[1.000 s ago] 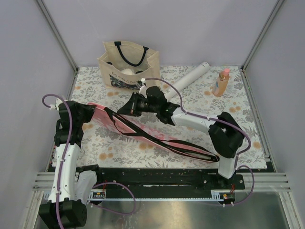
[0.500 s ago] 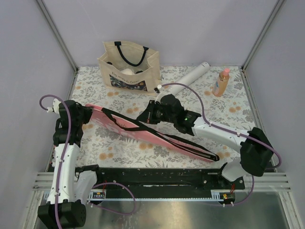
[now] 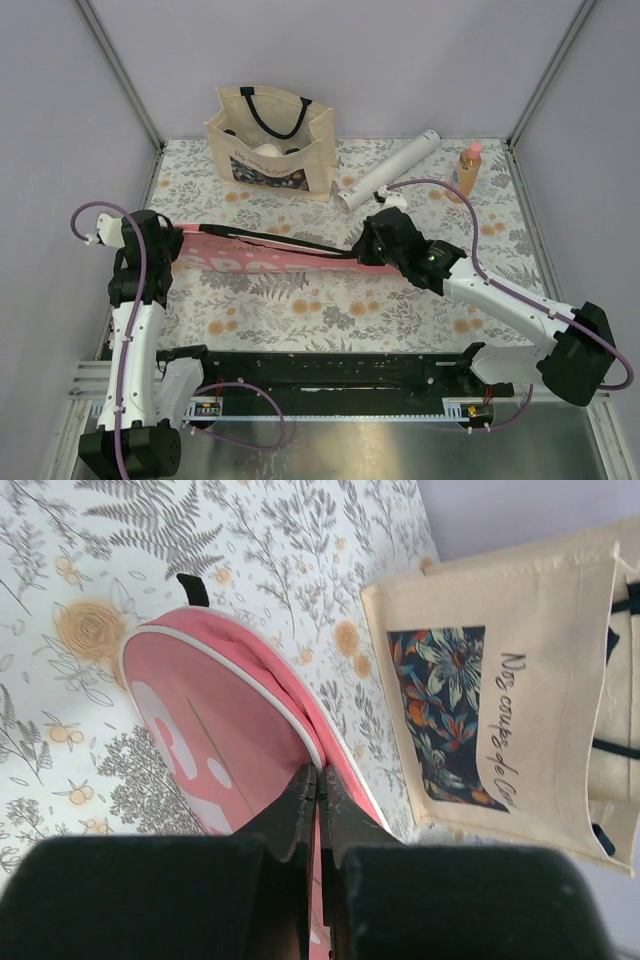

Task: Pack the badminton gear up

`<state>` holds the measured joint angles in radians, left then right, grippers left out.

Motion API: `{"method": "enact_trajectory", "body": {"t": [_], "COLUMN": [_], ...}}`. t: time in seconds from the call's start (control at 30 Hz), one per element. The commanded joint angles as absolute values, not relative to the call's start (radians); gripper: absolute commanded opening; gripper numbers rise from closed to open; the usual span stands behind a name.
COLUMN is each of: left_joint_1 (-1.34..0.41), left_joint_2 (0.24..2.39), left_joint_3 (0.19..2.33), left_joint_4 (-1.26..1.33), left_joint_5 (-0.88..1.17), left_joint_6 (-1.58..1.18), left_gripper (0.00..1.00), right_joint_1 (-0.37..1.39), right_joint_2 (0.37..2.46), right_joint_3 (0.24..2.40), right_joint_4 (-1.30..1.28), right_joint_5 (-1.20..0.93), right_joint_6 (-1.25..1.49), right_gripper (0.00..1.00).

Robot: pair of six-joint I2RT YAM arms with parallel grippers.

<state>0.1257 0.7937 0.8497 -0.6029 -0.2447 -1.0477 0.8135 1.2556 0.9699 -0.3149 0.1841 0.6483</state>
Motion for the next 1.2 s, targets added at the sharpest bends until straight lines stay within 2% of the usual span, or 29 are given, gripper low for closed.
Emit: {"method": "enact_trajectory", "body": {"t": [0.0, 0.33, 0.57, 0.83, 1.17], "left_joint_1": [0.147, 0.149, 0.149, 0.158, 0.202], "left_joint_2": [0.804, 0.807, 0.81, 0.834, 0.908], "left_joint_3": [0.867, 0.891, 0.903, 0.936, 0.953], "left_joint_4": [-0.663, -0.667, -0.681, -0.703, -0.706], "left_joint_5": [-0.377, -0.393, -0.423, -0.503, -0.523], "left_joint_6": [-1.022, -0.973, -0.976, -0.956, -0.919], "left_gripper": [0.0, 0.0, 0.0, 0.0, 0.0], "right_joint_1": [0.792, 0.753, 0.66, 0.442, 0.163], "right_joint_2": [1.183, 1.163, 1.132, 1.12, 1.253], "right_joint_3": [0.95, 0.985, 0.917, 0.844, 0.792], "right_joint_4": [-0.407, -0.497, -0.514, -0.492, -0.362], "right_joint_5": [0.308, 0.451, 0.456, 0.431, 0.236], "right_joint_6": [0.569, 0.483, 0.508, 0.514, 0.518], "right_gripper": [0.0, 0.0, 0.0, 0.0, 0.0]}}
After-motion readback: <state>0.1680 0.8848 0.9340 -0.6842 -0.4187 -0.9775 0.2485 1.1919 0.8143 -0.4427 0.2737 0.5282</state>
